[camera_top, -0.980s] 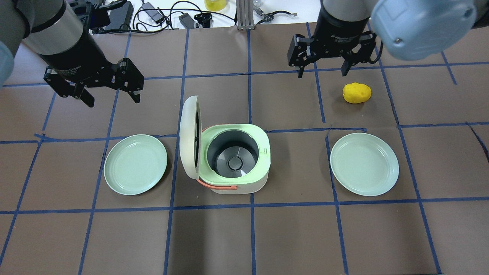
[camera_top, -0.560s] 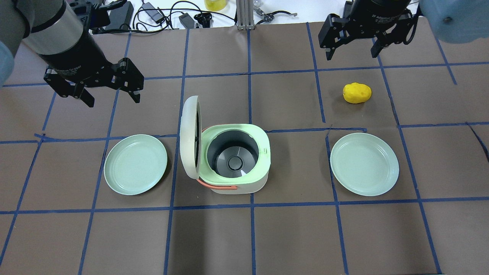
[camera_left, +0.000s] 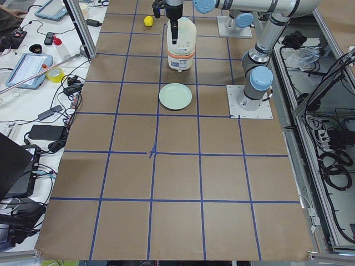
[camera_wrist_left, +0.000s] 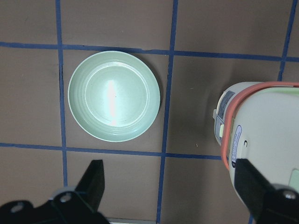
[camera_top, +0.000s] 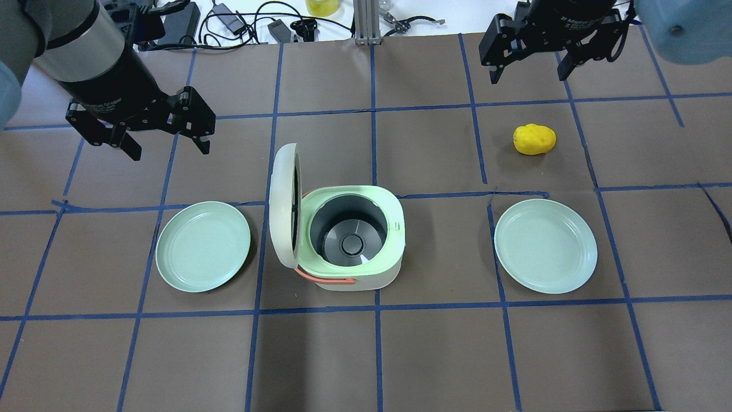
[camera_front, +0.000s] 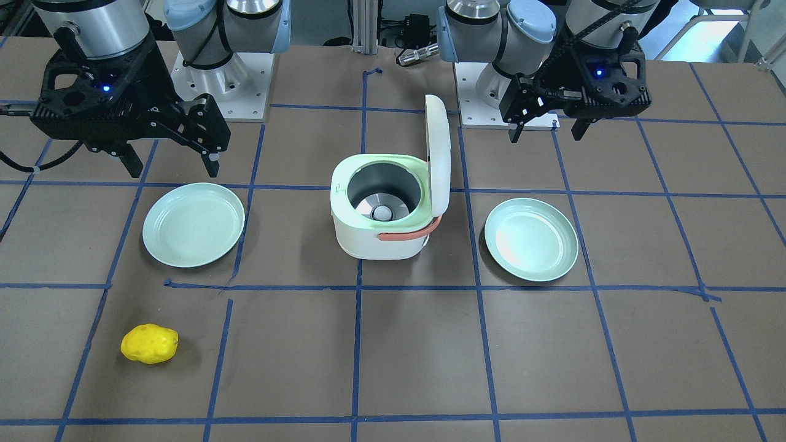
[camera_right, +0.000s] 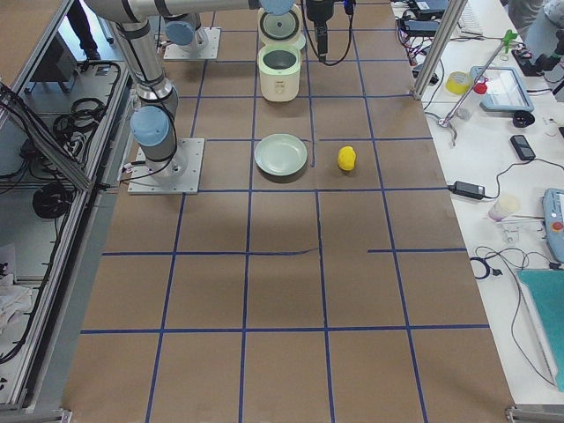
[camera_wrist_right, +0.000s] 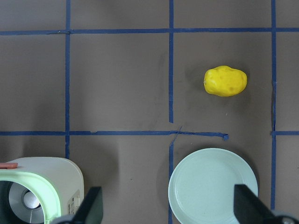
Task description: Press rice cooker button
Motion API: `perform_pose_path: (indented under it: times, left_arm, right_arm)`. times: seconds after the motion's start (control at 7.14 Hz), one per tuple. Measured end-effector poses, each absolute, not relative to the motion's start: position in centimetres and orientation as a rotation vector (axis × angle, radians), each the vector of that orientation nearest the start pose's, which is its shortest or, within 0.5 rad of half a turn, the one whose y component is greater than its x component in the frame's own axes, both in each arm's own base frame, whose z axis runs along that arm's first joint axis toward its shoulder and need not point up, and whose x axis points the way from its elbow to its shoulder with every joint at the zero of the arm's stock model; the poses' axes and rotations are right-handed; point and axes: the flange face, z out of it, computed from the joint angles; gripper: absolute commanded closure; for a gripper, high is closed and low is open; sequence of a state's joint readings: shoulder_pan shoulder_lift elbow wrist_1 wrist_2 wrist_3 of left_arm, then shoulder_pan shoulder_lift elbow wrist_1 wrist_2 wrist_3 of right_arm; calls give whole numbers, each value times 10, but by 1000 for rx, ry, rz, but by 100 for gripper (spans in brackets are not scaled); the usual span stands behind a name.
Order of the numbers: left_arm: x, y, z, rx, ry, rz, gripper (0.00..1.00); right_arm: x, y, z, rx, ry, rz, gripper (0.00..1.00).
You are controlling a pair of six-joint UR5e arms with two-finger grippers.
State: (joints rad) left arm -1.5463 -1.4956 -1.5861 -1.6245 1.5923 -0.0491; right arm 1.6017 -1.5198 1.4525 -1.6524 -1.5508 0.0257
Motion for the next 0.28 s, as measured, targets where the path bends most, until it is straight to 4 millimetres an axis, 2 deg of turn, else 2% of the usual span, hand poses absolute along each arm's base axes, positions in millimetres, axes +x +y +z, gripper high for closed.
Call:
perform_pose_path:
  times: [0.28]
  left_arm:
    - [-120,-463,511,-116,3118,-10,0]
  right_arm:
    - [152,-521,529,-9,3112,-228,0]
